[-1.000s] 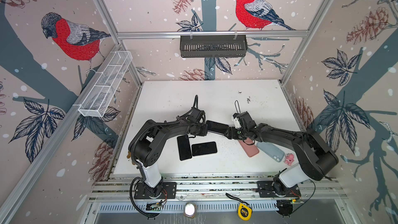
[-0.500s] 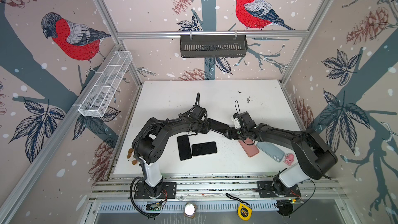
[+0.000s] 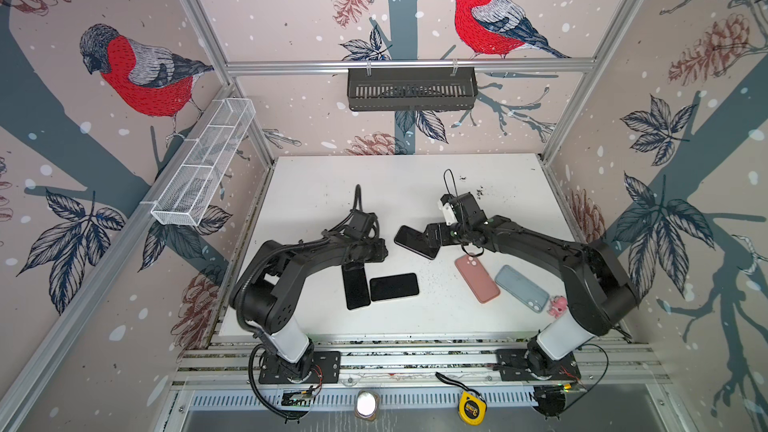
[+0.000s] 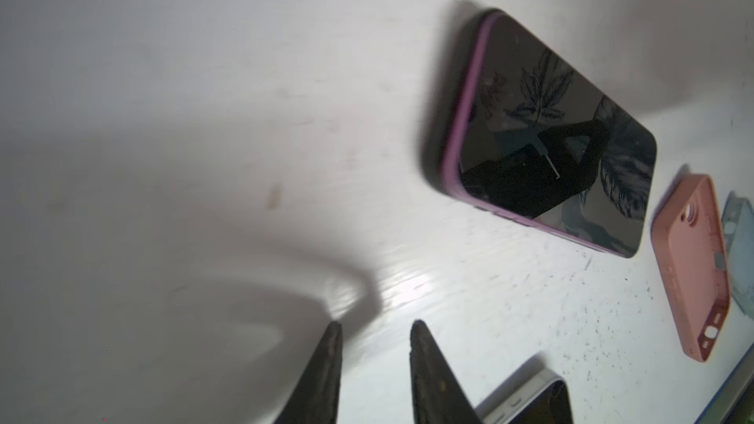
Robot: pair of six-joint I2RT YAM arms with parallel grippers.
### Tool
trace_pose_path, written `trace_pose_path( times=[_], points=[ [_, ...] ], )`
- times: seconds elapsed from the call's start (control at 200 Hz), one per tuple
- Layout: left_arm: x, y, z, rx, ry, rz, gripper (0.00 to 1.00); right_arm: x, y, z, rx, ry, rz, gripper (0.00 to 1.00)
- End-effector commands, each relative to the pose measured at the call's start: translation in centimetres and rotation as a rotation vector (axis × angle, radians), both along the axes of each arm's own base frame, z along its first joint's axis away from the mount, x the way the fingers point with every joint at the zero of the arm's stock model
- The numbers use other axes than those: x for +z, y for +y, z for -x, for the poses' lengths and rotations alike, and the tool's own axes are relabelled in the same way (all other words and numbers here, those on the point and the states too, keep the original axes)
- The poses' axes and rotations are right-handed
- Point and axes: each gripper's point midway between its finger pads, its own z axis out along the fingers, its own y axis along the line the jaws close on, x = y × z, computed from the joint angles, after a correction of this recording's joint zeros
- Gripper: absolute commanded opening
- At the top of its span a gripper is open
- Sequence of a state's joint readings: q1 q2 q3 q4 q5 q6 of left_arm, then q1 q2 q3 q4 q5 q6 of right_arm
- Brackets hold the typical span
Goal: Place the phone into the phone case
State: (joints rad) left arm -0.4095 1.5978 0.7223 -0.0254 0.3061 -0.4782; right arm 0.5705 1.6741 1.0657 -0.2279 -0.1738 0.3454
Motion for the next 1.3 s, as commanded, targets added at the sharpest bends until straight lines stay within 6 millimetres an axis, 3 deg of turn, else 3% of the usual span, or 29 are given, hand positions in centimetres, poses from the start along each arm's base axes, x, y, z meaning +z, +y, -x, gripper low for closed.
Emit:
trace_pose_path(
  times=[0.0, 0.22, 0.36, 0.58, 0.946, 1.291],
  points=[
    [1.8, -0.4, -0.7, 0.019, -0.059, 0.150, 0.32, -1.3, 0.5, -0.2, 0.157, -0.019, 0.133, 0.99],
    [1.6, -0.6, -0.3, 0.004, -0.057, 0.165, 0.32, -2.2, 4.6, -0.2, 0.444, -0.053, 0.163, 0.99],
    [1.6, -0.7, -0.2, -0.011, -0.056, 0.174, 0.32, -2.9, 4.9, -0.7, 0.520, -0.012, 0.158, 0.99],
    [1.3, -1.1, -0.1, -0.034, -0.045, 0.192, 0.32, -5.5, 5.9, 1.8, 0.655, 0.074, 0.135, 0.99],
    [1.1, -1.1, -0.3, -0.035, -0.033, 0.213, 0.31, -7.9, 5.6, 0.4, 0.576, 0.090, 0.214, 0.95],
    [0.8, -1.1, -0.3, -0.035, -0.019, 0.217, 0.31, -9.4, 5.3, 0.6, 0.588, 0.086, 0.328, 0.89]
  ],
)
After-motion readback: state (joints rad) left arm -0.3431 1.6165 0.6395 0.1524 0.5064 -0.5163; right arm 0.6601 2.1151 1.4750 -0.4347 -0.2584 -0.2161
